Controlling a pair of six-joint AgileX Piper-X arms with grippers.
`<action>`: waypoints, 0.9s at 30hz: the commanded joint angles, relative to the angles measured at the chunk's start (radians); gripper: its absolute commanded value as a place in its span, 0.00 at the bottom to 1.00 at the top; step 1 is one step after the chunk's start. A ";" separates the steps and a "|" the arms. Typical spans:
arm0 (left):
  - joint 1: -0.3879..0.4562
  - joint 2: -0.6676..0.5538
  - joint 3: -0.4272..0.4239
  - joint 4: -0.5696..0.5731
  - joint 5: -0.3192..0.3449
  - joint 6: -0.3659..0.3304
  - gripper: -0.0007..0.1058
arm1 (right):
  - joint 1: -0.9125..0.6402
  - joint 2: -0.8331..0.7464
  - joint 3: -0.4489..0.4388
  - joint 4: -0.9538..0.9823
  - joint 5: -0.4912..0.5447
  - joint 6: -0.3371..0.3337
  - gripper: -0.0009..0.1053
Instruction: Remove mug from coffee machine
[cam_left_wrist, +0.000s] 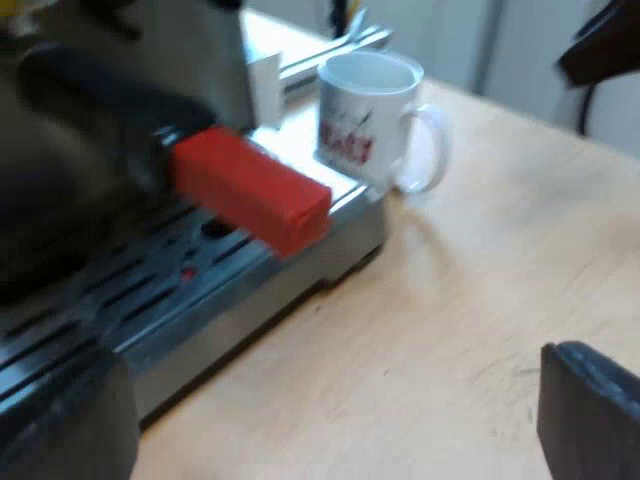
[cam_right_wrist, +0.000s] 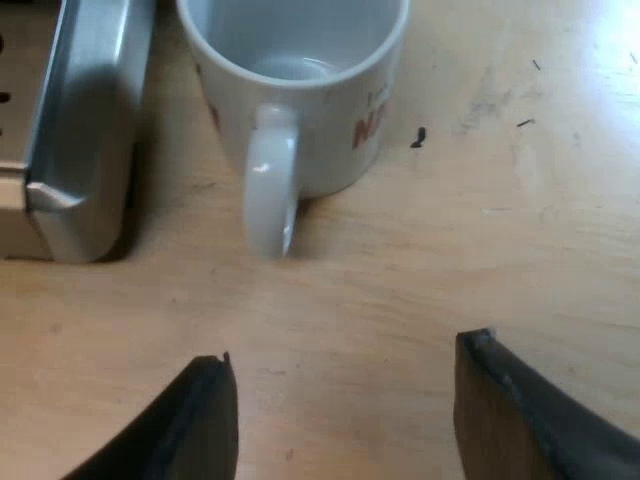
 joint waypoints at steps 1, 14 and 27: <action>-0.005 0.004 -0.029 0.039 -0.023 -0.015 0.77 | 0.003 -0.007 -0.050 0.070 -0.075 -0.003 0.48; -0.005 0.004 -0.059 0.031 0.098 -0.076 0.77 | 0.000 -0.007 -0.256 0.218 -0.213 -0.094 0.48; 0.066 0.084 -0.250 0.167 -0.104 -0.186 0.78 | -0.028 0.159 -0.415 0.187 -0.218 -0.045 0.48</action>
